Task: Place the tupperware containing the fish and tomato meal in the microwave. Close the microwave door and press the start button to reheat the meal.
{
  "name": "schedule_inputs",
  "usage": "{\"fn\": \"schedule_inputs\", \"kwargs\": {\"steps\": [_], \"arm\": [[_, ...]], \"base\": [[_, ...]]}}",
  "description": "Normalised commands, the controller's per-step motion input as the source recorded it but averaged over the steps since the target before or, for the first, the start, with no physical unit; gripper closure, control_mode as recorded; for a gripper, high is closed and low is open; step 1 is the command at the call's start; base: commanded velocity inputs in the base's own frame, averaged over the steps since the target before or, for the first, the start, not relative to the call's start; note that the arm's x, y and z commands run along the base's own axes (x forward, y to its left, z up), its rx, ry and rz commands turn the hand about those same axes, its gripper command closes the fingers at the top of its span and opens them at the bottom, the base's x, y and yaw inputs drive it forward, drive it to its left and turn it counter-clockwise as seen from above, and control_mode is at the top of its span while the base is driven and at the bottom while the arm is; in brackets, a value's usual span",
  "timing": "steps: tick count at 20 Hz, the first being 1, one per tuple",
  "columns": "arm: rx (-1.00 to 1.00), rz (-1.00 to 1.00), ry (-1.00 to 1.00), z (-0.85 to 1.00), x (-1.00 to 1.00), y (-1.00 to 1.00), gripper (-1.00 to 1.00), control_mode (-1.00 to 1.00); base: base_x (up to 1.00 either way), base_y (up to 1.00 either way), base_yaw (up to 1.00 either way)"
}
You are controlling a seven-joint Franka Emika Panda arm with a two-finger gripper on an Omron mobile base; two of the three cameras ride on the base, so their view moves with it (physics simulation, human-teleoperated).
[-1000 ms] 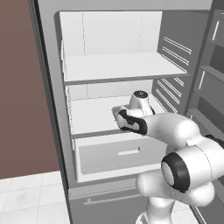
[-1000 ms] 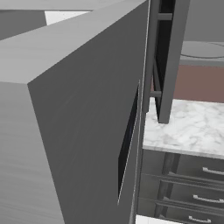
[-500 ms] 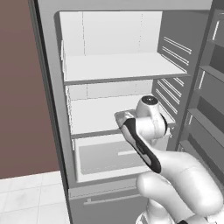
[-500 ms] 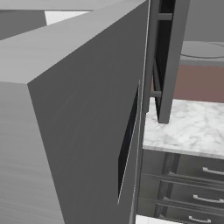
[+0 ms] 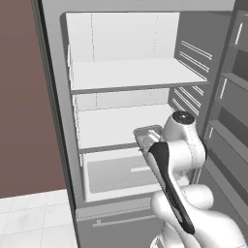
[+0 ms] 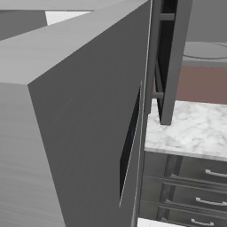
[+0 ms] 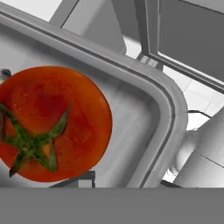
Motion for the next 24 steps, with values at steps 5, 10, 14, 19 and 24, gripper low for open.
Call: {"fn": "schedule_inputs", "kwargs": {"steps": [5,10,14,19,24], "arm": [[0.00,-0.06,0.00,0.47,-0.60,-0.10,1.00,-1.00],[0.00,-0.10,0.00,0.32,-0.40,-0.31,1.00,-1.00],[0.00,-0.07,0.00,0.20,-0.24,-0.34,1.00,-1.00],[0.00,0.00,0.00,0.19,0.00,-0.06,1.00,-1.00],[0.00,0.00,0.00,0.23,0.00,0.00,1.00,-1.00]], "base": [[0.00,0.00,0.00],[0.00,0.00,0.00],[0.00,0.00,0.00],[0.00,0.00,0.00],[0.00,0.00,0.00]]}}
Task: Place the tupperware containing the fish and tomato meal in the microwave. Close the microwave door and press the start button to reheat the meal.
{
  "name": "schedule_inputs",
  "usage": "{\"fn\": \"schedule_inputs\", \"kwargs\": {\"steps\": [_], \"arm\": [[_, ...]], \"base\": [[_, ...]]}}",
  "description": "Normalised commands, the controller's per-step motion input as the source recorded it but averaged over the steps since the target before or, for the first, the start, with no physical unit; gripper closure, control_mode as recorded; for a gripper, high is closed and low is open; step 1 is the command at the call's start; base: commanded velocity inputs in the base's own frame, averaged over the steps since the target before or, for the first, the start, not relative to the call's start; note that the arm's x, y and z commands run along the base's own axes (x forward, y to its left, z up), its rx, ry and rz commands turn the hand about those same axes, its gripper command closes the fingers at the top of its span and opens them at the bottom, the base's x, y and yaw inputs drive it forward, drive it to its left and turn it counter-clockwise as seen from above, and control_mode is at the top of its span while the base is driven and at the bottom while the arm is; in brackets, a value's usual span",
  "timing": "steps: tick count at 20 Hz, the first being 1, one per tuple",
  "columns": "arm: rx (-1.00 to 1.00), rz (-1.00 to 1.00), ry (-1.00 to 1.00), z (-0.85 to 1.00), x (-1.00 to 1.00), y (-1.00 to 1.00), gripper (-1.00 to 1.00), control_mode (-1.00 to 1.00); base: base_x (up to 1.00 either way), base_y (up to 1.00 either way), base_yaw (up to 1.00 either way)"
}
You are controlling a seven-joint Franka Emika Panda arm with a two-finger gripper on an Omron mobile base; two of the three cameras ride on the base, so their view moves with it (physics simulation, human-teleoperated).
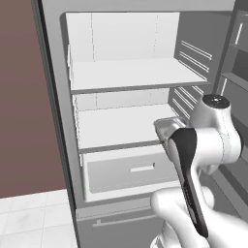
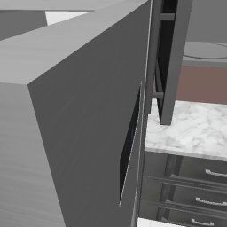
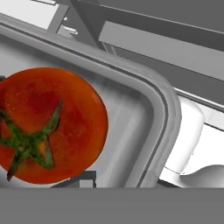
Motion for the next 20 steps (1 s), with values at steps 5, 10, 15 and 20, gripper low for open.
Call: {"fn": "schedule_inputs", "kwargs": {"steps": [5,10,15,20], "arm": [[0.00,0.00,0.00,0.09,0.00,0.00,1.00,-1.00],[0.00,0.00,0.00,0.00,0.00,0.00,1.00,-1.00],[0.00,0.00,0.00,0.00,-0.18,0.06,1.00,-1.00],[-0.05,0.00,-0.01,0.00,-0.30,0.30,1.00,-1.00]], "base": [[0.00,0.00,0.00],[0.00,0.00,0.00],[0.00,0.00,0.00],[0.00,0.00,0.00]]}}
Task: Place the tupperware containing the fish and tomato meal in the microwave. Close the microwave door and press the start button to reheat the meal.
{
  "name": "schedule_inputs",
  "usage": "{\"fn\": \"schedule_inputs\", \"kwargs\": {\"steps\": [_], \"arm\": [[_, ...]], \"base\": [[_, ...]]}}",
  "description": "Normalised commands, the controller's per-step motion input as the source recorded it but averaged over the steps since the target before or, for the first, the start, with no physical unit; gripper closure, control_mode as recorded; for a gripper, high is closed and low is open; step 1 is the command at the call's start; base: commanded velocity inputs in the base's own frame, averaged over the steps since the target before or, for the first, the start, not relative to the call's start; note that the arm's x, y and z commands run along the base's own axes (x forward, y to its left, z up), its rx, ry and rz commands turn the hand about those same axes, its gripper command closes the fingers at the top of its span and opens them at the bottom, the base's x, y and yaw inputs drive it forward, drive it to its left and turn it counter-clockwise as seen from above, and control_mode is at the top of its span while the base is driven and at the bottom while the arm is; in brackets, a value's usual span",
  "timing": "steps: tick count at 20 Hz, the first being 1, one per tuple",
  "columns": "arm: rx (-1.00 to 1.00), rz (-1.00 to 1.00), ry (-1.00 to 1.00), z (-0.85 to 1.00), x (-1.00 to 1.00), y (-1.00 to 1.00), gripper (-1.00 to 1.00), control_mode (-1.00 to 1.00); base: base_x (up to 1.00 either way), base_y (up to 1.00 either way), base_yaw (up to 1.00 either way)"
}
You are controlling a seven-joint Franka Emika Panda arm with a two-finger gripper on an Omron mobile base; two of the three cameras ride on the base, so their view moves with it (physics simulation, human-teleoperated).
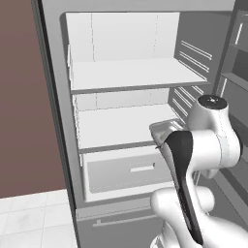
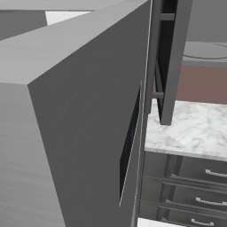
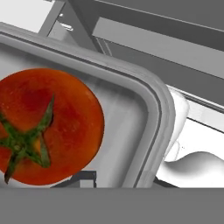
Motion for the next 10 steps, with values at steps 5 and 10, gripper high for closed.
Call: {"fn": "schedule_inputs", "kwargs": {"steps": [5,10], "arm": [[-0.07,0.00,-0.03,0.00,-0.27,0.43,1.00,-1.00],[0.00,-0.01,-0.03,0.11,-0.04,0.00,1.00,-1.00]], "base": [[0.00,0.00,0.00],[0.00,0.00,0.00]]}}
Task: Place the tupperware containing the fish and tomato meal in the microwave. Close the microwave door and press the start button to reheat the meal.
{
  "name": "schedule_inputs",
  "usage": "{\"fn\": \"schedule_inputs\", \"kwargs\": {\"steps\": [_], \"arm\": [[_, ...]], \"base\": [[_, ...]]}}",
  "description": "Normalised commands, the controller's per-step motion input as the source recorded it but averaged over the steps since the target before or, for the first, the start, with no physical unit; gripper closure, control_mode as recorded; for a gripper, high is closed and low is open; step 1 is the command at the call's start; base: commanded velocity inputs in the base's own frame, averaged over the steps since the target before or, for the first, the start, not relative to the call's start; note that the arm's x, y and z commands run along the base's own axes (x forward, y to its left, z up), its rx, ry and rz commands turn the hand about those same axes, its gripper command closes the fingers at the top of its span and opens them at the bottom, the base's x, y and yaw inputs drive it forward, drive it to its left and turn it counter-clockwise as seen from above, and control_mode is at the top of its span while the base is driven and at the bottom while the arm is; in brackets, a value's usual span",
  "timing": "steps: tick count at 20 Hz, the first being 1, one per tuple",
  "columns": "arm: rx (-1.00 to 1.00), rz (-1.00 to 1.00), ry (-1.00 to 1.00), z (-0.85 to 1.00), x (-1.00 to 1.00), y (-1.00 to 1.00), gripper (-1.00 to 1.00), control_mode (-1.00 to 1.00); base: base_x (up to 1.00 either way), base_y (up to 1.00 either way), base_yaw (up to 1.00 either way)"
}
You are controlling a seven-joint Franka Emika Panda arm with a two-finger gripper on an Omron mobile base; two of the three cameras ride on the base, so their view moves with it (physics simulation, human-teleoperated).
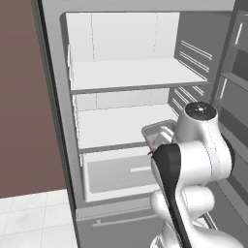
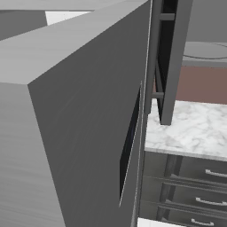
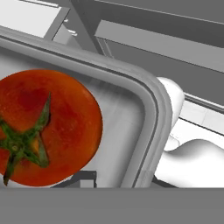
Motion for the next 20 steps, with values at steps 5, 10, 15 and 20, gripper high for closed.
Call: {"fn": "schedule_inputs", "kwargs": {"steps": [5,10,15,20], "arm": [[0.00,0.00,-0.03,0.18,0.00,-0.27,1.00,-1.00],[0.00,0.00,0.00,0.02,0.00,-0.16,1.00,-1.00],[0.00,0.00,0.00,0.00,0.00,0.00,1.00,-1.00],[0.00,0.00,0.00,0.00,0.00,0.00,1.00,-1.00]], "base": [[0.00,0.00,0.00],[0.00,0.00,0.00],[0.00,0.00,0.00],[0.00,0.00,0.00]]}}
